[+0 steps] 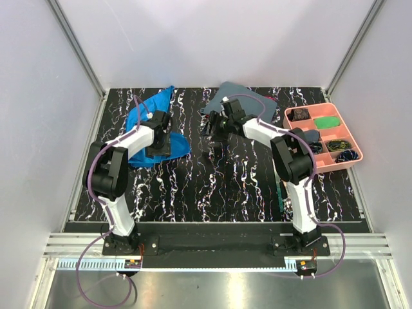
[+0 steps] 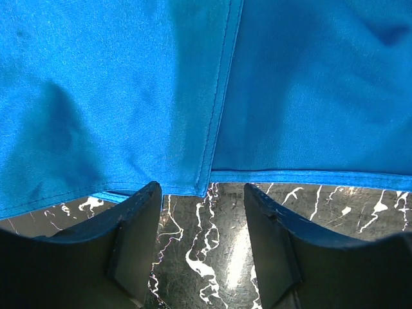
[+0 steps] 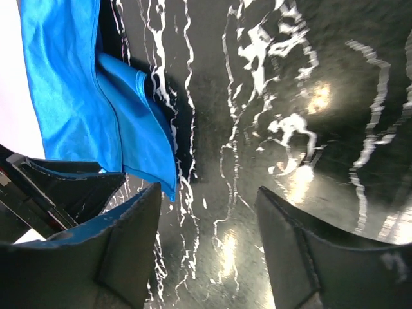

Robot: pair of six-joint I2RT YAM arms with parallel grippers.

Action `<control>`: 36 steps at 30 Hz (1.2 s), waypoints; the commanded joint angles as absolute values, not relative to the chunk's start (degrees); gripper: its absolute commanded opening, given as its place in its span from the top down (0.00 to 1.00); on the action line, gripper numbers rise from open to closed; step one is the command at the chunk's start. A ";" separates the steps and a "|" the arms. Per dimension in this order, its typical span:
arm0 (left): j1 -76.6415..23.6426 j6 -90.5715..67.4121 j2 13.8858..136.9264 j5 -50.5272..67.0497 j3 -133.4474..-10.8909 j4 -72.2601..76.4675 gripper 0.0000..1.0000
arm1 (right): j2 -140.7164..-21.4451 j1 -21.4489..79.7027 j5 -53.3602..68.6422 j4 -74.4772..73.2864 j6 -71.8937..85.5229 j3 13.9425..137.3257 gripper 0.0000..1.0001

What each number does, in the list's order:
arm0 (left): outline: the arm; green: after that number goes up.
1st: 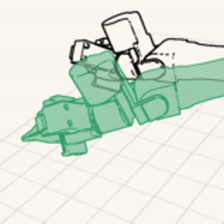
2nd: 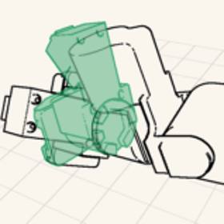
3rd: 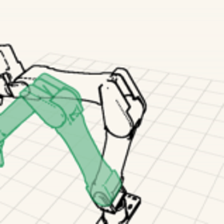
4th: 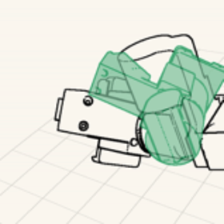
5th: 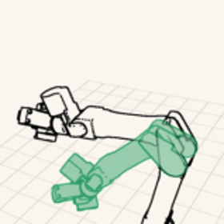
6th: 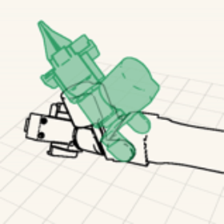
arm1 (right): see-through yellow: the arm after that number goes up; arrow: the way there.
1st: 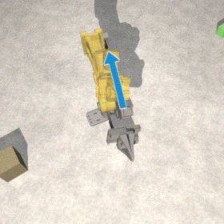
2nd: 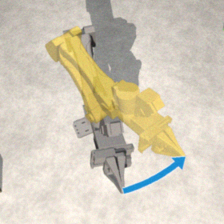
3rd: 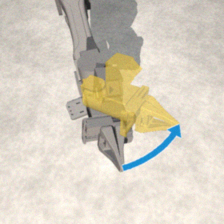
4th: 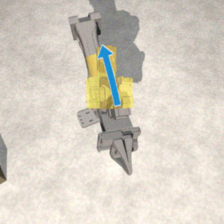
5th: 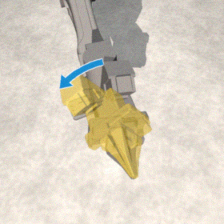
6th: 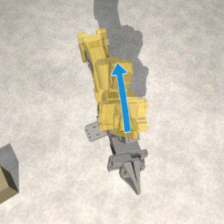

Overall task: Fold the napkin into a case and place the utensils inside
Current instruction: Pick up the crumpled napkin from the center of the board.

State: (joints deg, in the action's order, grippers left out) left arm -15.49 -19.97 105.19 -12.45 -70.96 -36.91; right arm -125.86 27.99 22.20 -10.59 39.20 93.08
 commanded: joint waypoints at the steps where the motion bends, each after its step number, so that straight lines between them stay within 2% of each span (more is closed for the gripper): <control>1: -15.29 -20.92 105.47 -13.71 -70.40 -35.24 0.42 | -127.61 30.58 24.87 -6.68 42.54 95.45 0.35; 4: -15.21 -21.01 106.17 -13.19 -69.79 -34.63 0.44 | -129.46 31.29 26.63 -5.45 44.12 95.62 0.40; 8: -14.68 -21.09 106.96 -11.34 -69.52 -33.58 0.52 | -131.48 32.25 27.07 -4.31 44.74 96.32 0.43; 10: -14.06 -20.92 107.14 -10.03 -69.44 -33.14 0.60 | -132.18 32.60 27.51 -4.31 45.17 96.85 0.44; 15: -13.45 -20.83 106.61 -8.27 -68.38 -32.17 0.67 | -134.73 33.66 27.86 -4.22 45.88 98.43 0.45; 18: -13.45 -20.48 106.44 -7.38 -68.03 -31.55 0.75 | -136.58 34.36 28.74 -3.96 46.41 99.67 0.48; 19: -13.45 -20.30 106.26 -7.47 -67.94 -31.55 0.83 | -136.84 34.54 28.74 -3.87 46.49 99.93 0.49; 22: -13.36 -20.39 105.30 -7.30 -67.76 -31.55 0.98 | -138.07 34.63 29.26 -3.52 46.93 101.42 0.56; 24: -13.36 -20.57 104.42 -7.12 -67.50 -31.55 0.99 | -138.78 34.72 29.35 -3.52 46.67 103.00 0.62; 27: -13.36 -20.65 102.57 -6.77 -67.41 -31.55 0.99 | -139.74 34.72 31.37 -2.47 47.80 104.68 0.63; 31: -13.27 -20.83 101.34 -3.97 -67.67 -31.64 1.00 | -138.61 35.42 31.91 -1.15 48.96 102.49 0.51; 34: -13.27 -21.09 100.64 -2.99 -67.59 -31.55 1.00 | -136.94 35.68 31.90 3.42 50.27 97.83 0.50; 36: -13.27 -21.18 100.46 -2.64 -67.59 -31.55 1.00 | -137.72 35.77 32.86 3.78 50.71 97.82 0.53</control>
State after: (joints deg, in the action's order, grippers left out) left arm -13.50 -20.67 104.03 -5.43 -67.75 -32.84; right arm -139.09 34.63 31.68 1.48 49.52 99.74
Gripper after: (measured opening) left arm 0.024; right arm 0.494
